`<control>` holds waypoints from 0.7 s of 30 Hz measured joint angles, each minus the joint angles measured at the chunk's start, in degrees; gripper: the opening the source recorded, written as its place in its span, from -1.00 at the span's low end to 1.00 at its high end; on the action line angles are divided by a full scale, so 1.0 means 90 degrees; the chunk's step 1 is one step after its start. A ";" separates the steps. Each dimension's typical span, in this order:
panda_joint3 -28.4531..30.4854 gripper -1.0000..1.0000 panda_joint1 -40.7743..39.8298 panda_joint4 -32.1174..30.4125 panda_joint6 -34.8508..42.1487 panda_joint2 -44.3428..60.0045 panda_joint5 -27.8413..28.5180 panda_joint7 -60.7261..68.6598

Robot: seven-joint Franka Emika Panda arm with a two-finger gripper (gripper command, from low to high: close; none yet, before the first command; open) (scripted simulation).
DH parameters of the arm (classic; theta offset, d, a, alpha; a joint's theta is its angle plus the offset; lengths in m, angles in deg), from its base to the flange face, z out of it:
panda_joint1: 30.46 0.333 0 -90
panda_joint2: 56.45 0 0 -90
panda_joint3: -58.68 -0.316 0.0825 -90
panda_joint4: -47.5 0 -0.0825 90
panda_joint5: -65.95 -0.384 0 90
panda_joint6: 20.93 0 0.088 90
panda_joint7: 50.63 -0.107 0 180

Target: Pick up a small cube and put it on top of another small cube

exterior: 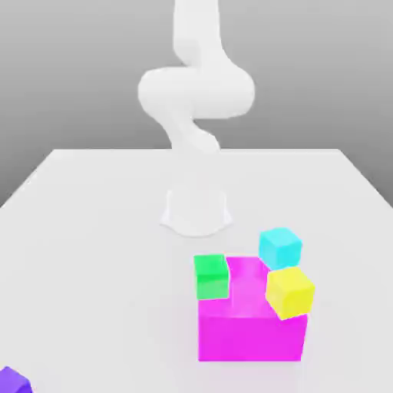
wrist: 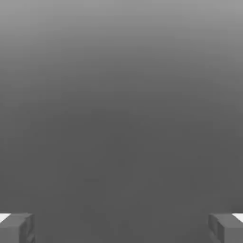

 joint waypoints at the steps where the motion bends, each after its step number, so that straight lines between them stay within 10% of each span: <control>1: 0.0062 0.00 -0.0027 0.0040 -0.0050 0.0250 -0.0020 0.0007; 21: 0.1143 0.00 -0.0768 0.0785 -0.0975 0.4891 -0.0797 0.0433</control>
